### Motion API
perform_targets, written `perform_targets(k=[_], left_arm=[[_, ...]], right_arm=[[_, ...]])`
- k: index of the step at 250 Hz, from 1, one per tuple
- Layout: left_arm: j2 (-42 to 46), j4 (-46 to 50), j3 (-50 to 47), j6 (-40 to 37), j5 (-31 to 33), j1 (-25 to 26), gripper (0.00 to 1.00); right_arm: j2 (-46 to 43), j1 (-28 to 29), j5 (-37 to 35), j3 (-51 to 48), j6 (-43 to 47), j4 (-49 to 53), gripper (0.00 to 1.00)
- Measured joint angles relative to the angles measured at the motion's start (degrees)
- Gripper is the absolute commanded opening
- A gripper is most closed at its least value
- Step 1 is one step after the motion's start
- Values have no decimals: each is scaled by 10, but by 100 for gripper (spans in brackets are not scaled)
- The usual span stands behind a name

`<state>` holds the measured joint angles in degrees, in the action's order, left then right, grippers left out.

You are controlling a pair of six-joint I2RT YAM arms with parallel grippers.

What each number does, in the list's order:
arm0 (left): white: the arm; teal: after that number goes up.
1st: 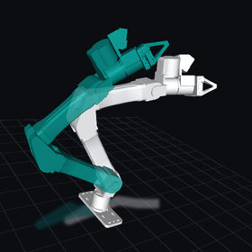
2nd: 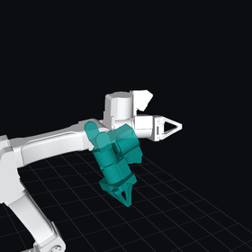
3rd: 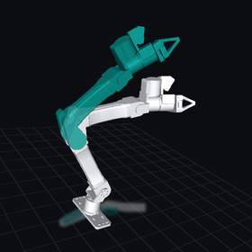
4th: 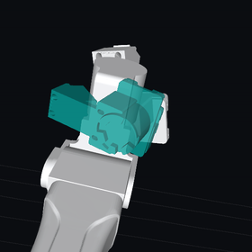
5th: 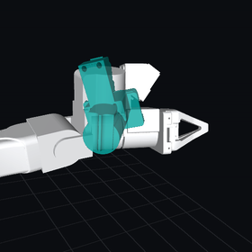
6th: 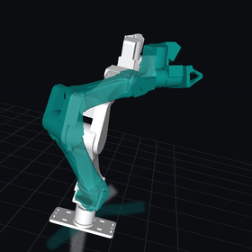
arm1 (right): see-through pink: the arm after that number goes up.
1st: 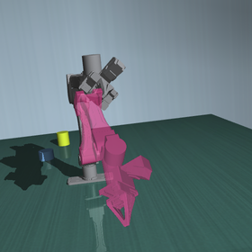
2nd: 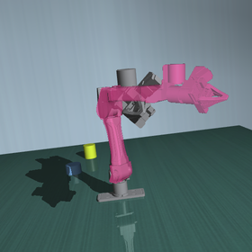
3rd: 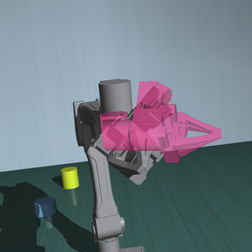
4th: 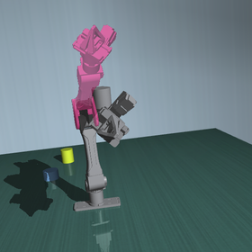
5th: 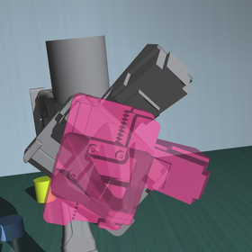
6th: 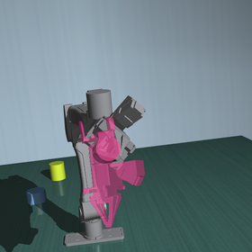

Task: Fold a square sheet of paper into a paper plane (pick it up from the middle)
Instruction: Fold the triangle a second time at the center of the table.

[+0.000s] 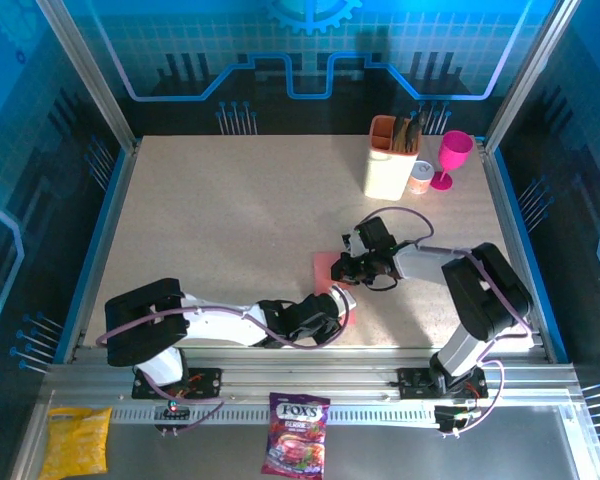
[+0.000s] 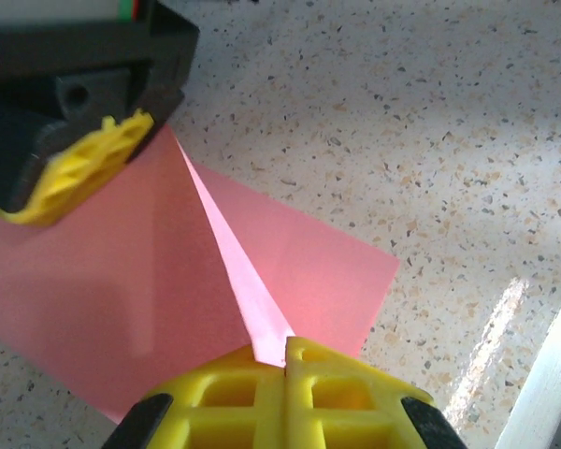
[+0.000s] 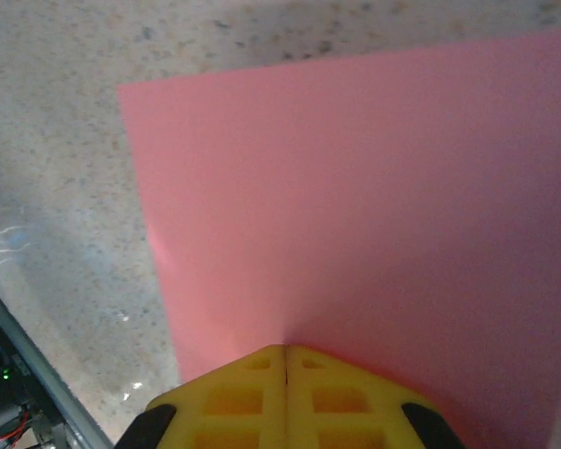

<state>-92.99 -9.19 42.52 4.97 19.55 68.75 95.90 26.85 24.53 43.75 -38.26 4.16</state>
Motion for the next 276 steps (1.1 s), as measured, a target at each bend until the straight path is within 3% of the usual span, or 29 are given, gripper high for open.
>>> perform_targets(k=[104,196,222,259,276], left_arm=[[-17,6,13,-25,-13,-48,0],[-27,7,5,-19,-14,-53,0],[-14,8,-14,-10,-14,-53,5],[8,7,-29,7,-15,-53,24],[13,2,-31,15,-21,-55,27]], right_arm=[[25,-10,23,-23,4,-59,0],[27,-12,42,-24,1,-62,0],[27,-13,44,-19,2,-54,0],[31,-15,45,-16,2,-53,0],[38,-17,51,-16,0,-60,0]])
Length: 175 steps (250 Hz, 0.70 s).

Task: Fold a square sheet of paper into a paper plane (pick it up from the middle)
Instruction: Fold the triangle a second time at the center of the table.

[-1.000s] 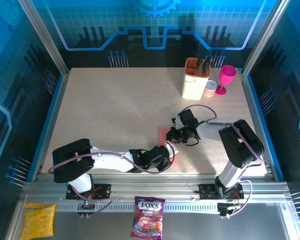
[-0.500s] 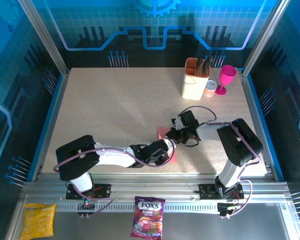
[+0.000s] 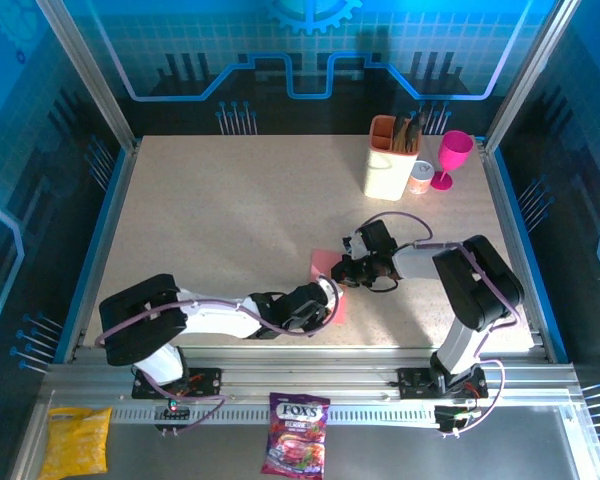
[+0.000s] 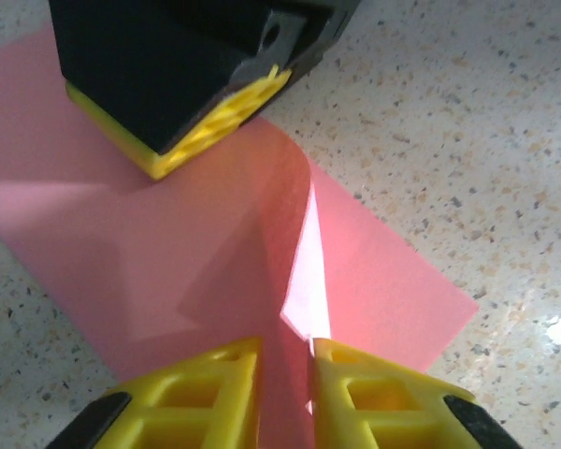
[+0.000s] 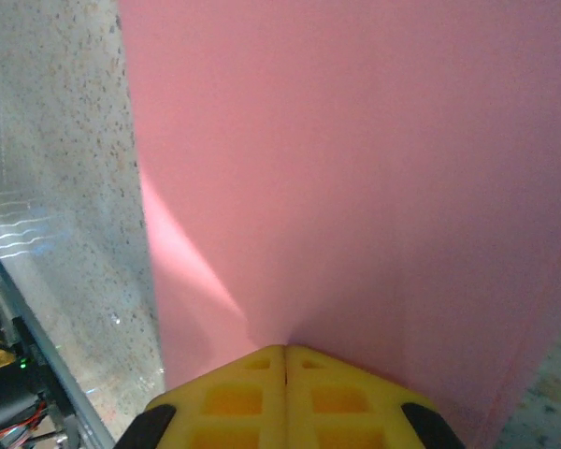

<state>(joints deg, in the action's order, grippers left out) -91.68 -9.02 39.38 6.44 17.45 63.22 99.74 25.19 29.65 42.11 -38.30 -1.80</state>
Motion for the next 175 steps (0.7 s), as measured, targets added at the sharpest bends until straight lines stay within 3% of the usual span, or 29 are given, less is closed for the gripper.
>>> perform_targets(k=[76,110,175], left_arm=[[3,-16,-3,26,-30,-13,42],[2,-20,-2,27,-45,-13,42],[-7,-20,3,27,-56,-14,31]], right_arm=[[15,-1,23,0,-8,-30,0],[19,-1,26,0,-11,-38,0],[25,-1,35,0,-13,-50,0]])
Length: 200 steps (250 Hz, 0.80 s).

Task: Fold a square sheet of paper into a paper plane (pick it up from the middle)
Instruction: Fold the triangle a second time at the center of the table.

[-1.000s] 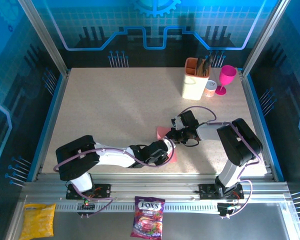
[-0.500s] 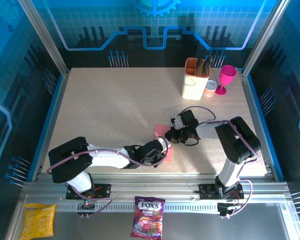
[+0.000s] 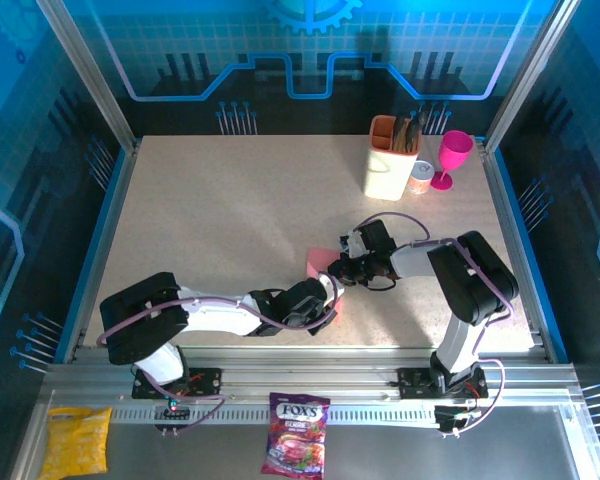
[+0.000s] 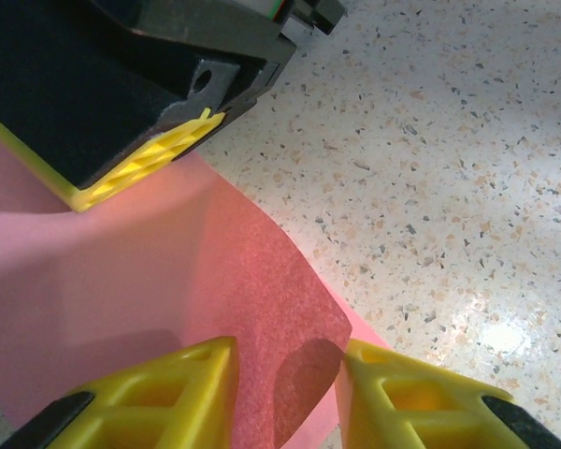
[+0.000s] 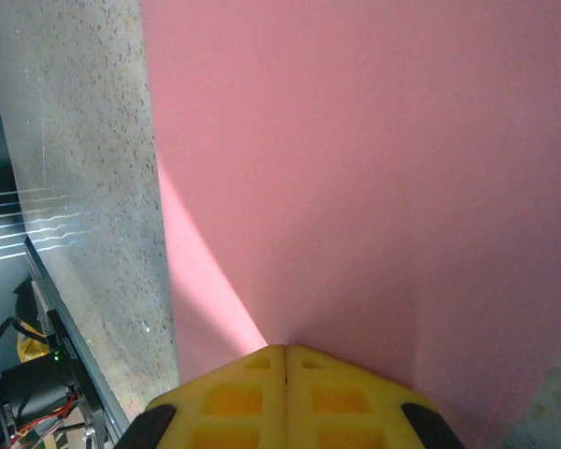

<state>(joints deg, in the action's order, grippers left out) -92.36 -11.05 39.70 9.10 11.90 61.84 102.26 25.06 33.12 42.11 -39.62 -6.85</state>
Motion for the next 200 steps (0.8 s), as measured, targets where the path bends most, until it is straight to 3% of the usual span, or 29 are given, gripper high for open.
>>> perform_targets(k=[67,200], left_arm=[[2,-6,0,0,-15,-22,16],[12,-13,-2,-1,-30,-63,0]], right_arm=[[6,0,7,0,0,-12,0],[17,0,19,7,0,-18,0]])
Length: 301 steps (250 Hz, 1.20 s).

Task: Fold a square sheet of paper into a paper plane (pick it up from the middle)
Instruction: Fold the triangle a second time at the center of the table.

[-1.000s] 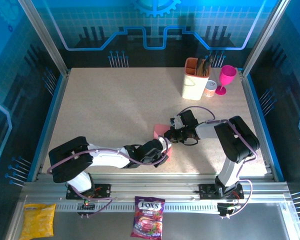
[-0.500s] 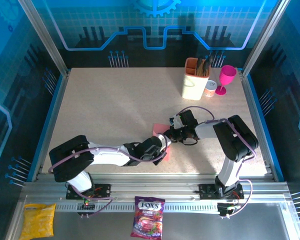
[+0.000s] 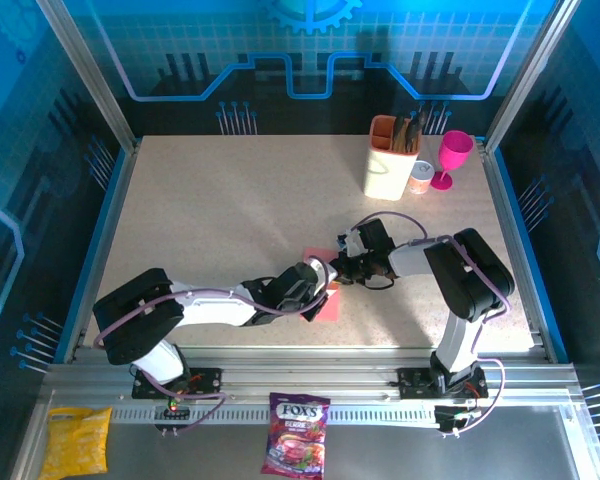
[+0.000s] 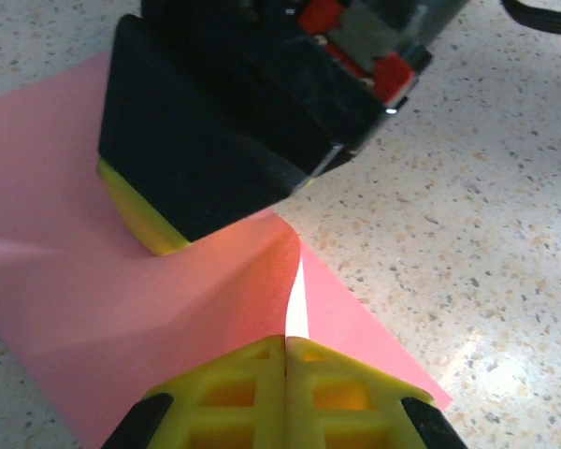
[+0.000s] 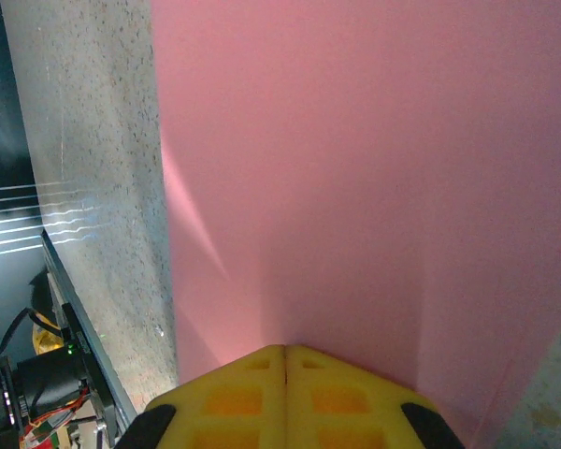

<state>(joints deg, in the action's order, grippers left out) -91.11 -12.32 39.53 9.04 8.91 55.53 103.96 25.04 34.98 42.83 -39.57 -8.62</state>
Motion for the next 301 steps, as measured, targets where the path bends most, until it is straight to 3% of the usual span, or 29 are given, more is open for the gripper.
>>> perform_targets(k=[301], left_arm=[[-28,-22,-16,-4,39,-40,0]], right_arm=[[14,0,11,13,2,2,0]])
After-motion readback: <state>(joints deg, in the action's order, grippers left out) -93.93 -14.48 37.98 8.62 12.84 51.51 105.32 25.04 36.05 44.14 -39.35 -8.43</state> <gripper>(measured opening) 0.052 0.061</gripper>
